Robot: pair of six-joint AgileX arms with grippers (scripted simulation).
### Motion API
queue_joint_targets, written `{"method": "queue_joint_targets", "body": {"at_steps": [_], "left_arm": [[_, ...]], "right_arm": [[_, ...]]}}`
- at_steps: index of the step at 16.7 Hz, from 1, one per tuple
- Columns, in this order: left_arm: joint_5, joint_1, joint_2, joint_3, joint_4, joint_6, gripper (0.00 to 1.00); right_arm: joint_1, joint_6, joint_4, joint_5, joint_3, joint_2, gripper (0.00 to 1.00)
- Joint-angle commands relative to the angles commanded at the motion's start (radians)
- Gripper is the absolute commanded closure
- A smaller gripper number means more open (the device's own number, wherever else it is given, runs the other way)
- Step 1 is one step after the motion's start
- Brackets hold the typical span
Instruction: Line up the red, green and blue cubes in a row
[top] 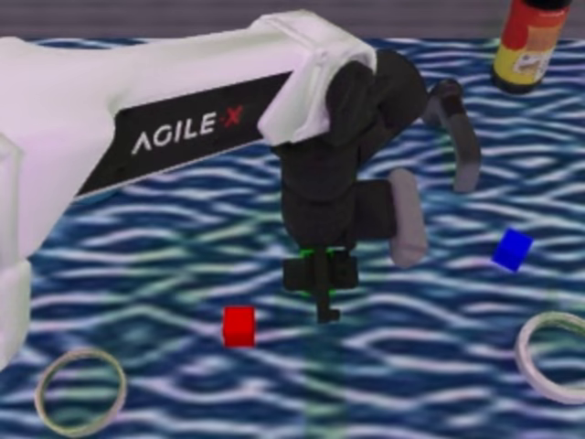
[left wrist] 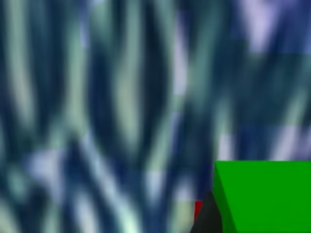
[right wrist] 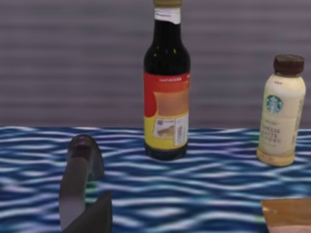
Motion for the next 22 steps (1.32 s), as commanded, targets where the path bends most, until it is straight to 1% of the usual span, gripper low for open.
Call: {"method": "queue_joint_targets", "body": {"at_steps": [4,10,14,22], "left_arm": [[0.000,0.004,0.008,-0.032,0.043,-0.002,1.00],[0.001,0.001,0.073,-0.155,0.231,0.000,1.00],[0.001,0.000,0.078,-0.164,0.242,0.001,1.00],[0.001,0.000,0.078,-0.164,0.242,0.001,0.40]], "right_arm": [[0.000,0.000,0.000,0.000,0.000,0.000,0.00],[0.000,0.000,0.000,0.000,0.000,0.000,0.00],[0.000,0.000,0.000,0.000,0.000,0.000,0.00],[0.000,0.000,0.000,0.000,0.000,0.000,0.00]]}}
